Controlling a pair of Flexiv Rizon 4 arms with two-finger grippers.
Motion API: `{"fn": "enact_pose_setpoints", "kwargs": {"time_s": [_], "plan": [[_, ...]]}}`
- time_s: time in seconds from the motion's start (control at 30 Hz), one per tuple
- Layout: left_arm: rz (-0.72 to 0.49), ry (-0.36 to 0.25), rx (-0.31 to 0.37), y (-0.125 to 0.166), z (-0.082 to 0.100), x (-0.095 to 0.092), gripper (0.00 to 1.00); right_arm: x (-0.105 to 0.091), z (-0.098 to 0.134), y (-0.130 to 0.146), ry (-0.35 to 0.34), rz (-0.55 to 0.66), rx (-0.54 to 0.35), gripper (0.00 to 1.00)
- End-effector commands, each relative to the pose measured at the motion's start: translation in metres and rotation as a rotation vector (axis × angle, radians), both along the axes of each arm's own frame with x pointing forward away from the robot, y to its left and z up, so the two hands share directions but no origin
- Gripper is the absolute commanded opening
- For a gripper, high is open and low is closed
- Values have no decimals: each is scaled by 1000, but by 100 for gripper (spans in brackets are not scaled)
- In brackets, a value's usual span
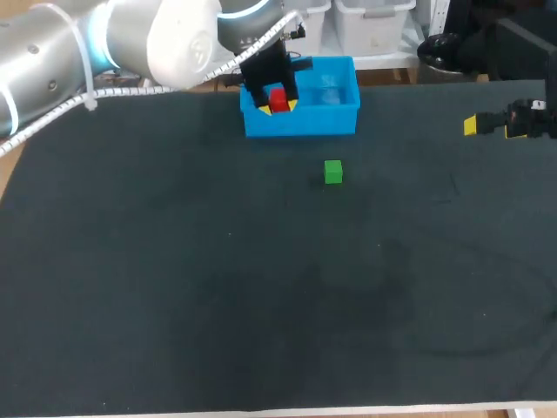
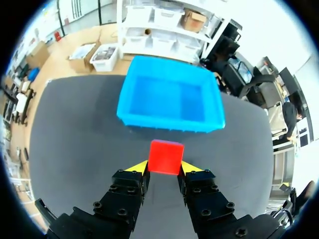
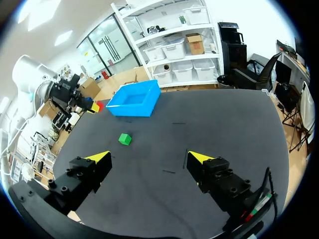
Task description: Use the left arm to pick the red cube and place it into the blue plastic box first, then use the right arm to grasp the green cube and put it into the same blue plastic box after the first action is fully finished.
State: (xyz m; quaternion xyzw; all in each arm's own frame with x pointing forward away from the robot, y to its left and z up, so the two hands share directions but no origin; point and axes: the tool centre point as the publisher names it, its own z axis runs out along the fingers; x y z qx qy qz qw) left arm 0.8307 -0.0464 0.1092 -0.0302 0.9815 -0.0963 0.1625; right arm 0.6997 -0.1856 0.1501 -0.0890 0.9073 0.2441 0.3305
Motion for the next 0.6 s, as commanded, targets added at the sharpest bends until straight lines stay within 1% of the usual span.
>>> {"fn": "enact_pose_setpoints", "kwargs": {"time_s": [0.03,0.23,0.3,0.37,0.43,0.6], "plan": [[-8,0,-12,-6,3,17,0,0,0,0,0,-1,-1,100],[-3,-27,-43,-10,13,38,0,0,0,0,0,-1,-1,100],[9,-27,-71,-10,16,45,0,0,0,0,0,-1,-1,100],[13,-35,-80,-11,19,53,0,0,0,0,0,-1,-1,100],[24,-40,-109,-12,23,62,0,0,0,0,0,-1,-1,100],[27,-60,-131,-15,27,77,0,0,0,0,0,-1,-1,100]]}}
